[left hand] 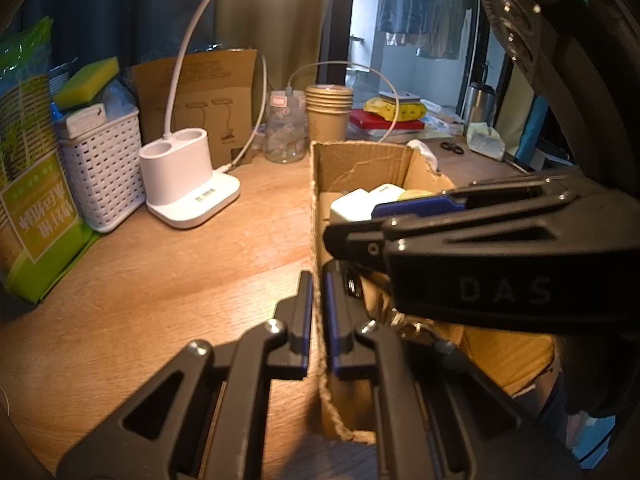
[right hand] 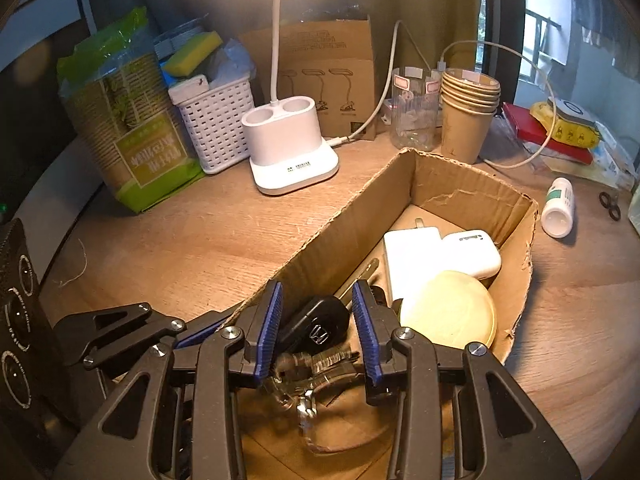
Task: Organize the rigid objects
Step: 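Lower the car key into the box and open the right gripper, then move the open right gripper to the white pill bottle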
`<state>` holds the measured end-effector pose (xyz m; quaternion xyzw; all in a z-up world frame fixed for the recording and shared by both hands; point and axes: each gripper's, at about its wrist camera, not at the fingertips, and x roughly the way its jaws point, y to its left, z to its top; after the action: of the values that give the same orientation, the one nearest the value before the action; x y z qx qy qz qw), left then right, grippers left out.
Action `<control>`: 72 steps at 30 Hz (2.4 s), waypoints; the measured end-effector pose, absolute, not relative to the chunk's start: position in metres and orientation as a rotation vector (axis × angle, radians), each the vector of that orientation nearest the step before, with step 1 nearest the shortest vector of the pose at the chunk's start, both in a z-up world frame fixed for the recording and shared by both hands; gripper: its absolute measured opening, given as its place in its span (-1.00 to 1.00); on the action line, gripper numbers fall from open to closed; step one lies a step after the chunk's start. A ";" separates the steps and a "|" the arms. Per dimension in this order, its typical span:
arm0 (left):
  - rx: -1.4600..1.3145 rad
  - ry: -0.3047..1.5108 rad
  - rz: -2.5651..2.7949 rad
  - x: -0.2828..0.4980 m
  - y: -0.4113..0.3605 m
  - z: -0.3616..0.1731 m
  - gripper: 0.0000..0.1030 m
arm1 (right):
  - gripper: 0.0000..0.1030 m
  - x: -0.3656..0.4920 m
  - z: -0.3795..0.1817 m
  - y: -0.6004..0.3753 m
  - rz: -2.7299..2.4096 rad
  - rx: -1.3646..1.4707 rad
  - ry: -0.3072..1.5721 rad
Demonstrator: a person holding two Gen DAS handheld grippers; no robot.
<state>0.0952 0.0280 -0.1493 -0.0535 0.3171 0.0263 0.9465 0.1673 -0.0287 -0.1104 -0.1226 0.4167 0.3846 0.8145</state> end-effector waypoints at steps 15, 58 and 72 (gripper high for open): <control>-0.106 0.648 0.056 0.096 0.029 -0.150 -0.87 | -0.25 0.176 -0.079 -0.067 0.765 -0.201 0.796; -0.103 0.673 0.060 0.100 0.029 -0.153 -0.87 | 0.18 0.316 -0.111 -0.153 0.375 -0.159 0.773; -0.119 0.683 0.057 0.103 0.033 -0.154 -0.87 | 0.18 0.366 -0.136 -0.143 0.320 -0.205 0.807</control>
<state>0.1027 0.0333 -0.1538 -0.0581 0.3345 0.0278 0.9402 0.3663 -0.1425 -0.1357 -0.0994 0.3903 0.1549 0.9021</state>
